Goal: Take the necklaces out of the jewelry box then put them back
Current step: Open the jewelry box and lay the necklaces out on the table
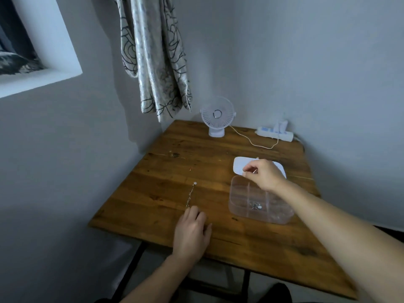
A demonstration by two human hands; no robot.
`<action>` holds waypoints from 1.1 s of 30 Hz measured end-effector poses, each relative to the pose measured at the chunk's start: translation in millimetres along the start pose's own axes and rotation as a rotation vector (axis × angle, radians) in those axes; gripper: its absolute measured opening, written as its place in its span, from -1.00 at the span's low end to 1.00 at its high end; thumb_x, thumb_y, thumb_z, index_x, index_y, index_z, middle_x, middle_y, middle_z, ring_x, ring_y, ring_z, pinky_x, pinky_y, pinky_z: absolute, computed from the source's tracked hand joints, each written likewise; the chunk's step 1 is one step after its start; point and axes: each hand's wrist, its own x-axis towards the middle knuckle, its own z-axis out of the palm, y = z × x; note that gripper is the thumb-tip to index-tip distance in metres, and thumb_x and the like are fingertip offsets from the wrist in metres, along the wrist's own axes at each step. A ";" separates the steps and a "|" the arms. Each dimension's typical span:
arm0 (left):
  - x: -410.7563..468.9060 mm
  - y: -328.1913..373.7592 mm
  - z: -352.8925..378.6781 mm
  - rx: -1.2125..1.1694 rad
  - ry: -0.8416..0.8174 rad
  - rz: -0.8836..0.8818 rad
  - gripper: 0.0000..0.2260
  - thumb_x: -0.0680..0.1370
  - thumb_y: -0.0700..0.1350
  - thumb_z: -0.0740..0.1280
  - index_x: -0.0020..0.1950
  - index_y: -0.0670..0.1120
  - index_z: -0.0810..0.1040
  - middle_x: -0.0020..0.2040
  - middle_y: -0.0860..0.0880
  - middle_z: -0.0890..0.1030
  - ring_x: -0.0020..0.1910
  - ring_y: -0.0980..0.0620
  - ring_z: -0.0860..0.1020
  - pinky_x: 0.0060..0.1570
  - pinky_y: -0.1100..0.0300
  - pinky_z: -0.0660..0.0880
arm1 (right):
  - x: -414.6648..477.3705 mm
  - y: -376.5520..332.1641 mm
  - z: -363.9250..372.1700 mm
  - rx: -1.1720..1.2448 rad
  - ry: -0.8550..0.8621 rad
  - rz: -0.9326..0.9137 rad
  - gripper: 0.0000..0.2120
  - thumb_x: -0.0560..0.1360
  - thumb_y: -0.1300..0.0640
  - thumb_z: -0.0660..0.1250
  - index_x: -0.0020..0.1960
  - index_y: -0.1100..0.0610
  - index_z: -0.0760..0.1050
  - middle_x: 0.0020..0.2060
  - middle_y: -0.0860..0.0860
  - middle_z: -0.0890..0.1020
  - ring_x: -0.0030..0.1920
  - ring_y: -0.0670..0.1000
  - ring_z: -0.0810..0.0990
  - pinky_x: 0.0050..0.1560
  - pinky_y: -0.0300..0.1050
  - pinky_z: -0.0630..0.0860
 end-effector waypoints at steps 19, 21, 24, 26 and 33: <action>21.6 38.4 44.2 0.017 -0.159 0.132 -0.45 0.61 0.09 0.12 0.55 0.08 -0.02 0.53 0.05 0.18 0.41 0.08 0.23 0.37 0.10 0.16 | -37.0 45.1 0.9 -0.386 -0.314 -0.095 -0.78 0.36 -0.05 0.51 -0.01 -0.05 0.67 -0.31 -0.22 0.50 -0.21 -0.10 0.48 -0.08 -0.15 0.45; 20.9 38.3 44.5 0.008 -0.153 0.129 -0.44 0.60 0.09 0.13 0.55 0.08 -0.02 0.53 0.06 0.19 0.41 0.08 0.23 0.37 0.12 0.16 | -35.0 47.3 3.7 -0.374 -0.297 -0.080 -0.83 0.37 -0.04 0.50 -0.05 -0.06 0.68 -0.27 -0.20 0.55 -0.20 -0.11 0.50 0.03 -0.08 0.50; 20.9 37.4 45.2 0.008 -0.146 0.130 -0.44 0.60 0.08 0.14 0.55 0.08 -0.01 0.52 0.06 0.21 0.40 0.09 0.24 0.35 0.13 0.18 | -35.4 51.2 6.4 -0.356 -0.267 -0.075 -0.90 0.41 -0.02 0.47 -0.09 -0.07 0.67 -0.20 -0.18 0.61 -0.17 -0.14 0.51 0.22 0.05 0.43; 20.7 37.6 45.1 0.006 -0.146 0.127 -0.44 0.60 0.09 0.13 0.55 0.09 -0.02 0.52 0.07 0.20 0.41 0.10 0.23 0.36 0.13 0.17 | -38.3 50.9 7.7 -0.382 -0.266 -0.079 -0.91 0.44 -0.02 0.44 -0.07 -0.05 0.66 -0.20 -0.19 0.55 -0.11 -0.11 0.53 0.29 0.14 0.33; 21.0 39.8 43.0 -0.009 -0.153 0.116 -0.45 0.61 0.08 0.13 0.55 0.09 -0.02 0.53 0.07 0.19 0.42 0.10 0.22 0.38 0.14 0.14 | -37.1 44.5 6.4 -0.440 -0.322 -0.036 -0.82 0.38 -0.03 0.49 -0.03 -0.03 0.65 -0.32 -0.22 0.47 -0.10 -0.06 0.51 0.27 0.16 0.31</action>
